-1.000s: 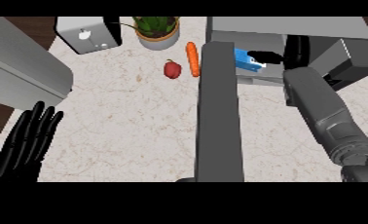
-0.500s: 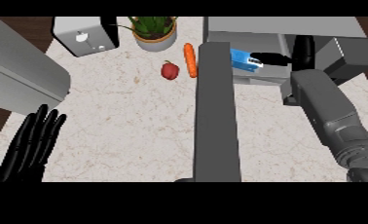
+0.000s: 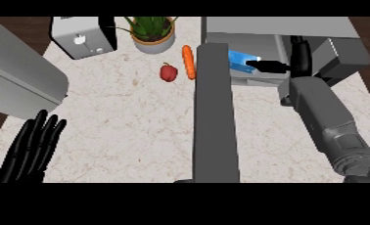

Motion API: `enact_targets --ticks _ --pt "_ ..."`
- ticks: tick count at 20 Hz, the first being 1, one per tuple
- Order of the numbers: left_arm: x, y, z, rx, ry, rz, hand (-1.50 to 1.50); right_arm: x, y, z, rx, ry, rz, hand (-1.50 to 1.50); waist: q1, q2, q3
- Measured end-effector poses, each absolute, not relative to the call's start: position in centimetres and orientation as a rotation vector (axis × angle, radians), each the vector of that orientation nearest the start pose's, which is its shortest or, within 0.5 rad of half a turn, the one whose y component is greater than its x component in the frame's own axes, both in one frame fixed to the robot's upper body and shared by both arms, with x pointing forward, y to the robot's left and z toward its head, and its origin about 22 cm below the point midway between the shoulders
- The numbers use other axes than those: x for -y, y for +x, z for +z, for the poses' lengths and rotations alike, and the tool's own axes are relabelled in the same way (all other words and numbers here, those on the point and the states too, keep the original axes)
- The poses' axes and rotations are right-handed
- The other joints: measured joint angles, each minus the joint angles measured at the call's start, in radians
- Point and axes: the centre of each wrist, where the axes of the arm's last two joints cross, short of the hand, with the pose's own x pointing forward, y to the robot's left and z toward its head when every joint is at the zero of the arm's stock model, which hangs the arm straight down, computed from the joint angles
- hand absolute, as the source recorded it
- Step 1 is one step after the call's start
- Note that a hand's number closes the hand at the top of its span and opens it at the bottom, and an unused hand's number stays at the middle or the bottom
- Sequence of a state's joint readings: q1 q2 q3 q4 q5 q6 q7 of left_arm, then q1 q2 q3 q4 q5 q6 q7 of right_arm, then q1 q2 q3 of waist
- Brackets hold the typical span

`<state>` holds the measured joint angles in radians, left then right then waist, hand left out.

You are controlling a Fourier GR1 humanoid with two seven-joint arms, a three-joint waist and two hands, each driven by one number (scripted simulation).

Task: Pick up the milk, place it into the microwave and close the microwave

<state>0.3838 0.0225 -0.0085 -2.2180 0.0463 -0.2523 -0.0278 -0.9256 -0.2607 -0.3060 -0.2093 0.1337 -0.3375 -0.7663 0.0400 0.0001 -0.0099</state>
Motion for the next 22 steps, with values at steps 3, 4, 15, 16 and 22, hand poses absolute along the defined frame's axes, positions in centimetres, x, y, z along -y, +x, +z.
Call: enact_targets --ticks 3,4,15,16,22 --pt "-25.3 13.6 8.8 1.884 -0.069 -0.143 -1.50 26.5 40.4 -1.7 1.870 -0.429 0.140 -1.50 -0.010 -0.005 0.000" --pt "-25.2 13.7 8.5 1.883 -0.069 -0.143 -1.50 26.6 40.1 -2.0 1.872 -0.406 0.140 -1.50 -0.009 -0.007 -0.002" --pt "-24.4 13.1 8.2 1.877 -0.059 -0.135 -1.50 26.1 34.5 -8.9 1.757 -0.294 0.100 -1.50 -0.029 -0.011 0.003" --pt "-24.5 13.1 8.1 1.873 -0.065 -0.137 -1.50 26.0 33.6 -9.8 1.745 -0.282 0.085 -1.50 -0.034 -0.010 0.004" --pt "-23.8 13.6 8.2 1.855 -0.146 -0.192 -1.50 26.2 29.6 -13.0 1.716 -0.208 -0.001 -1.50 -0.042 -0.004 0.009"
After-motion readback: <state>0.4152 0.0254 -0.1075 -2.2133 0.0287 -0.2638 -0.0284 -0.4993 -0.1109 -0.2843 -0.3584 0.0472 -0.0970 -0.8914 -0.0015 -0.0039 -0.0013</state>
